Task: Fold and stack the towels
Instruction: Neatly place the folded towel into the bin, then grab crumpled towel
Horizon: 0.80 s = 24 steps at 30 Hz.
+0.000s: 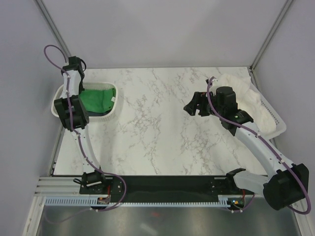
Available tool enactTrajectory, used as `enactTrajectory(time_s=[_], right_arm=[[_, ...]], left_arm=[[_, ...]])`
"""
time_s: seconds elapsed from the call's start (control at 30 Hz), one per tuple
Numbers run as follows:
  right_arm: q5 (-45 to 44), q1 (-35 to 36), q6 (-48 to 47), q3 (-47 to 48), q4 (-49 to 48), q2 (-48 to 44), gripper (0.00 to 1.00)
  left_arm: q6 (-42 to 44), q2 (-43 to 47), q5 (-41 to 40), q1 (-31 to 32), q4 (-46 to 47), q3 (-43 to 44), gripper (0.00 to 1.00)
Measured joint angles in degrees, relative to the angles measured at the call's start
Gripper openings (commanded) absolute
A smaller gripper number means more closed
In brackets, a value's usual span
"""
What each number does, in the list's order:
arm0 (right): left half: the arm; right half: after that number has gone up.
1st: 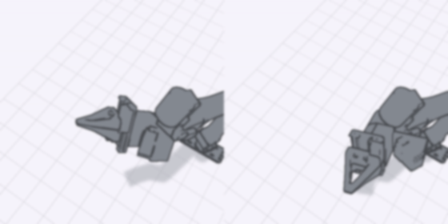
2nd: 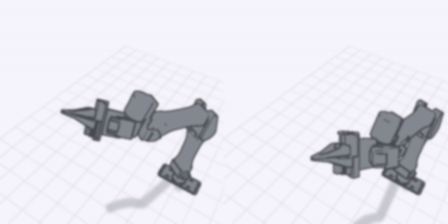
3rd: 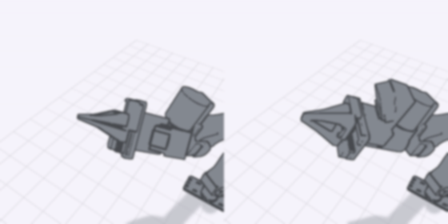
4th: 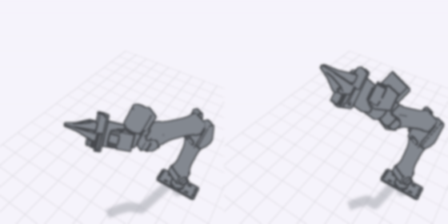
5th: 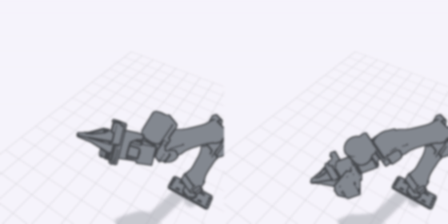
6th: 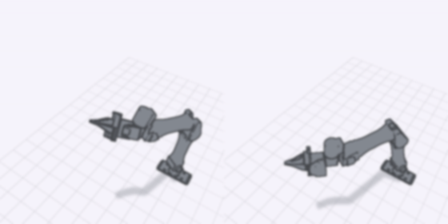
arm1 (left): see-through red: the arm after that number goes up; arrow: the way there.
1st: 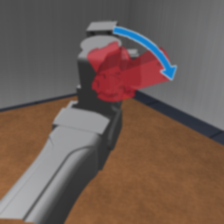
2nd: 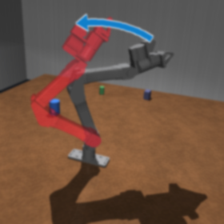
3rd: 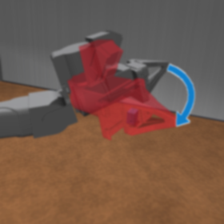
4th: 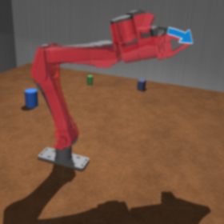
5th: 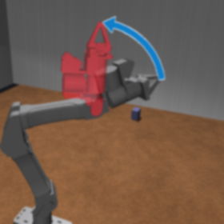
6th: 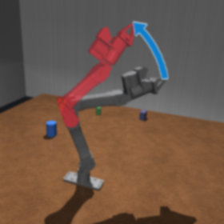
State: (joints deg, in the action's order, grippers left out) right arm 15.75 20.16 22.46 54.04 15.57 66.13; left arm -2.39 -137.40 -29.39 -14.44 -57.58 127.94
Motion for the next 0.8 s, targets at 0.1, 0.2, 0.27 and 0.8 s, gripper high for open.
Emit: enactTrajectory(time_s=[0.1, 0.2, 0.27, 0.8], right_arm=[[-0.3, 0.0, -0.1, 0.0, 0.0, 0.3, 0.84], [-0.5, 0.0, -0.2, 0.0, 0.1, 0.3, 0.84], [-0.6, 0.0, -0.2, 0.0, 0.1, 0.3, 0.84], [-5.8, 0.0, 2.0, 7.0, 2.6, 0.5, 0.91]], left_arm=[[0.0, -0.5, 0.1, -0.4, 0.4, 2.0, 0.02], [0.1, -0.8, 0.5, -0.8, 1.2, 2.7, 0.1], [0.2, -1.0, 1.0, -0.9, 1.2, 2.7, 0.4], [-2.1, 5.2, 1.4, 1.0, 0.5, 0.5, 0.99]])
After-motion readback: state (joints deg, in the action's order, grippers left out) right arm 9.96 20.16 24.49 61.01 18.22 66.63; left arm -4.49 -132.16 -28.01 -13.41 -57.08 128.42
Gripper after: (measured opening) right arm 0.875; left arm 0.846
